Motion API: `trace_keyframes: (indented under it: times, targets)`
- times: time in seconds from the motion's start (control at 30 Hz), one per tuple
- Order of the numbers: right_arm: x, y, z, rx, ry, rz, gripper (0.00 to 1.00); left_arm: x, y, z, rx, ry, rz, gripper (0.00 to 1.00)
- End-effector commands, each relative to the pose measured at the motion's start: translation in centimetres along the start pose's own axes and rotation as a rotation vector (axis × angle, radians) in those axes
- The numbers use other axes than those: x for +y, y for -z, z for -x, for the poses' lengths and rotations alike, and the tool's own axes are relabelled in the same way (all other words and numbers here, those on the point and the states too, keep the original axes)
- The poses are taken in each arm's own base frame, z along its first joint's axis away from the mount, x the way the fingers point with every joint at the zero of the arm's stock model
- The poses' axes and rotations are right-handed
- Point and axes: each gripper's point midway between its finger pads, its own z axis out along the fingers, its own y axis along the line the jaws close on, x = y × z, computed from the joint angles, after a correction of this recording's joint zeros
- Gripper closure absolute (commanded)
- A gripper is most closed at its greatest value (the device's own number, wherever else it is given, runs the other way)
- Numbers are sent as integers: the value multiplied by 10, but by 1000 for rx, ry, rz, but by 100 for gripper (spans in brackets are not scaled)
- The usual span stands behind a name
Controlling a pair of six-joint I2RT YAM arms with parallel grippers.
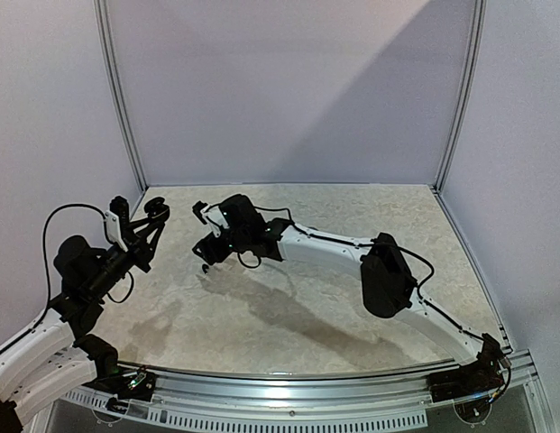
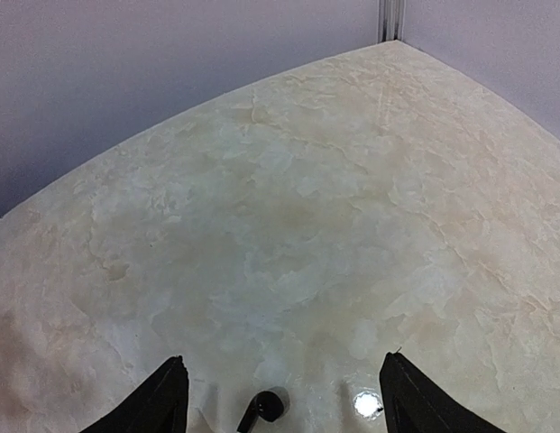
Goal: Insert the wireless bluetooth earbuds into the charging case
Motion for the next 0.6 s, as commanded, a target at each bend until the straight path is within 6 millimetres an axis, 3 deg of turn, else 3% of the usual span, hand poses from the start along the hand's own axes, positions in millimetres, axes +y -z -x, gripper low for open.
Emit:
trace_keyframes:
  times: [0.0, 0.1, 0.27, 0.57]
  targets:
    - [6, -17, -21, 14, -28, 17, 27, 1, 2, 5, -31, -15, -5, 100]
    - [12, -18, -15, -14, -80, 37, 28, 0, 3, 6, -35, -30, -3, 100]
    - [18, -23, -22, -10, -93, 34, 29, 2, 4, 11, -51, -44, 7, 100]
    - [4, -37, -74, 93, -8, -15, 31, 4, 5, 12, -52, -46, 15, 100]
